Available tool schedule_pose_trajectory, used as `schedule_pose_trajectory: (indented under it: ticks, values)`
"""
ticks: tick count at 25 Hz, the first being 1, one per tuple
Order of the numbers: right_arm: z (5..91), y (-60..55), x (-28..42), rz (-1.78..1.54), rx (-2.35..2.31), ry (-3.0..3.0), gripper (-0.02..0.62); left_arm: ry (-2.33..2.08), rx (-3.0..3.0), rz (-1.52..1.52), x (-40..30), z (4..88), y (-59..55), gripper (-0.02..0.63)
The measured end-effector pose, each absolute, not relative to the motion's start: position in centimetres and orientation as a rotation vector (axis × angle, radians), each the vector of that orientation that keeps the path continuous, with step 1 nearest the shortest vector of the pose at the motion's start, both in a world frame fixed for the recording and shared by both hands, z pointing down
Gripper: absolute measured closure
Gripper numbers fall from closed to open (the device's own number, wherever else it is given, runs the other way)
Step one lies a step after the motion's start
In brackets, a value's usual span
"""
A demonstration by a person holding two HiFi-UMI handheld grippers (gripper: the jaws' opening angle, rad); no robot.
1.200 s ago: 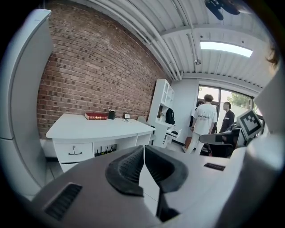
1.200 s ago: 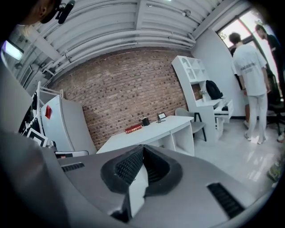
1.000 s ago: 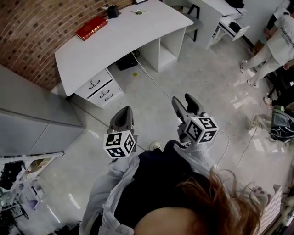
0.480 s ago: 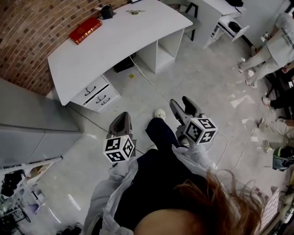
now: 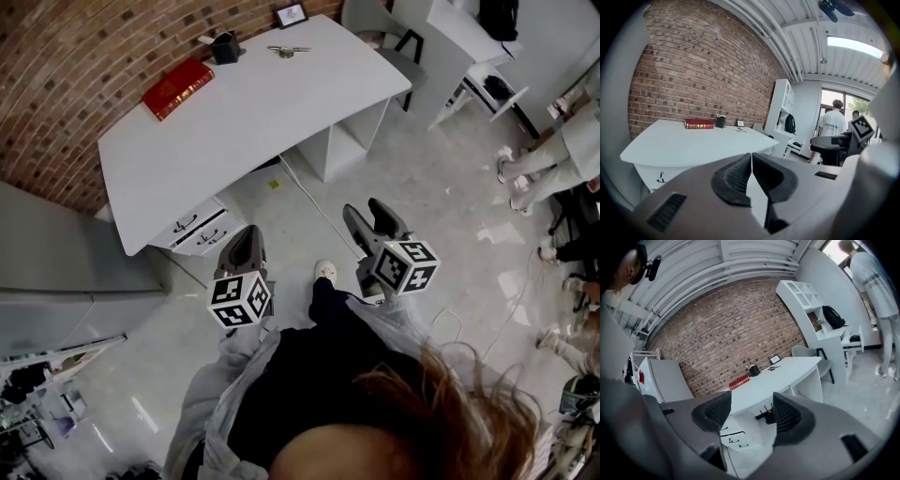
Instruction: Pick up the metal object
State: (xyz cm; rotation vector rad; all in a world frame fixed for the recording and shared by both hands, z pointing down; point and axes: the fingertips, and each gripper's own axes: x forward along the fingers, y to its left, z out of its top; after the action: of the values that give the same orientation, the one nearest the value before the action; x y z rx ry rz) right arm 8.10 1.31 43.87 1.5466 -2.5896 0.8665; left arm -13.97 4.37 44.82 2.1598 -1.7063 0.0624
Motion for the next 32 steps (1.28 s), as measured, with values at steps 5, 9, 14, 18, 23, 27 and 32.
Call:
schedule_pose_trajectory:
  ticks: [5,9,14,18,23,27,32]
  values:
    - [43.7,-4.9,8.3,0.863,1.493,-2.593,0.318,-1.711,2.155,0.068,-13.0,44.4,-1.7,0.583]
    - [43.9,-8.8,8.7,0.874,1.467,-2.599,0.318,-1.725,2.136,0.064,-12.5,44.6,-5.5,0.583]
    - [44.3,-12.5,9.1,0.866,1.441,-2.615,0.318,-1.754,2.115,0.058,-12.0,45.2,-8.5,0.583]
    - [45.2,-13.8,8.9,0.864,1.408,-2.626,0.318,-1.78,2.091,0.038,-12.3,45.6,-9.4,0.583]
    - [45.9,-13.7,8.9,0.896,1.401,-2.618,0.318,-1.788,2.072,0.045,-12.5,46.3,-9.4,0.583]
    - [47.7,-13.6,8.8,0.966,1.391,-2.599,0.318,-1.78,2.065,0.056,-12.5,47.3,-9.9,0.583]
    - [47.4,-16.3,8.7,0.964,1.421,-2.594,0.318,-1.758,2.071,0.062,-12.5,47.6,-12.4,0.583]
